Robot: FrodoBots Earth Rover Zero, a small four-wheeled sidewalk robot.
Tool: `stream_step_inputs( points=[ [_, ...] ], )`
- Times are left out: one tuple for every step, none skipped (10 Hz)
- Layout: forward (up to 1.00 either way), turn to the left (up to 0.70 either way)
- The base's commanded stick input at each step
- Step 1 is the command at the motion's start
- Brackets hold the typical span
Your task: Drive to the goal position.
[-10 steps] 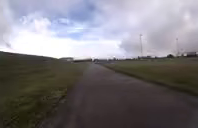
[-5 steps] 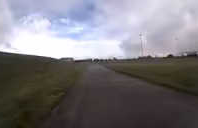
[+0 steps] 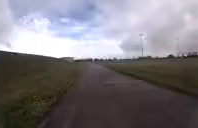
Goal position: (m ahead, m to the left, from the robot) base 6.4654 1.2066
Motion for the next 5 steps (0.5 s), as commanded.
stream_step_inputs(
  points=[
    [0.70, 0.00],
    [0.70, 0.00],
    [0.70, 0.00],
    [0.70, 0.00],
    [0.70, 0.00]
  ],
)
